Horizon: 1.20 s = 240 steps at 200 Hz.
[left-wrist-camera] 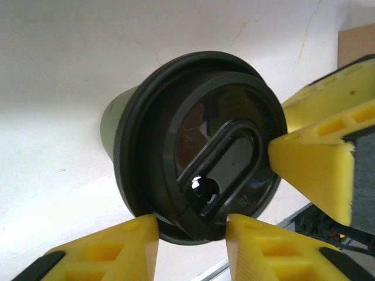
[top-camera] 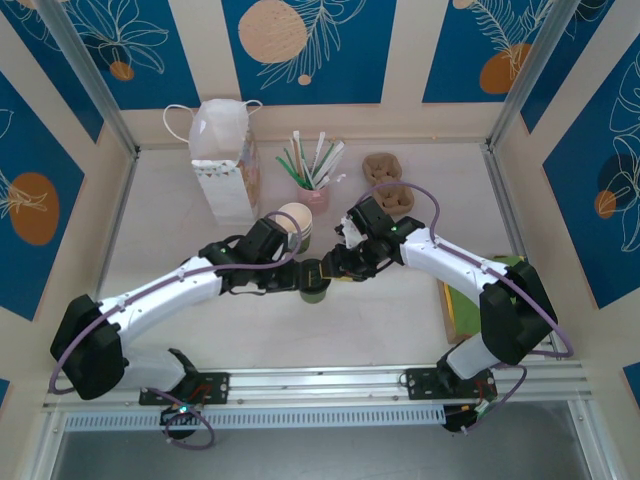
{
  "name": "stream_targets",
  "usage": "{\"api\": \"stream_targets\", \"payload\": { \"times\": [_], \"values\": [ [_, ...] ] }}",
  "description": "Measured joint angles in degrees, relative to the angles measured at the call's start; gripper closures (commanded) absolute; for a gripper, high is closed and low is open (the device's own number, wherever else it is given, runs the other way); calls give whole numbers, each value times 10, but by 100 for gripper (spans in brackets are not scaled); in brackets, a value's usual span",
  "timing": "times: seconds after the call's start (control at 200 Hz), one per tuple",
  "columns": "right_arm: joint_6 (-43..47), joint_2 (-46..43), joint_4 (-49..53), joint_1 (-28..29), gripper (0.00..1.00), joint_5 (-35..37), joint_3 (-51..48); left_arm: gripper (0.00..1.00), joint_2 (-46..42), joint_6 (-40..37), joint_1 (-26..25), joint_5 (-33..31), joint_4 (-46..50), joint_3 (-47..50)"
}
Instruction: Pack the takeout coffee
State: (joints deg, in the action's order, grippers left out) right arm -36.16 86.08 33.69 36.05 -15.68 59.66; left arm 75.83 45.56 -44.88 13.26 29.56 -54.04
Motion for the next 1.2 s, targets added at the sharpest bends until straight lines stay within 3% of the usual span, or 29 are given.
{"api": "stream_targets", "payload": {
  "times": [0.755, 1.2],
  "values": [
    [-2, 0, -16, -1, 56, -9, -9, 68, -11, -1, 0, -5, -40, 35],
    [-2, 0, 18, -2, 49, 5, 8, 57, 23, -17, -4, -26, 46, -39]
  ]
}}
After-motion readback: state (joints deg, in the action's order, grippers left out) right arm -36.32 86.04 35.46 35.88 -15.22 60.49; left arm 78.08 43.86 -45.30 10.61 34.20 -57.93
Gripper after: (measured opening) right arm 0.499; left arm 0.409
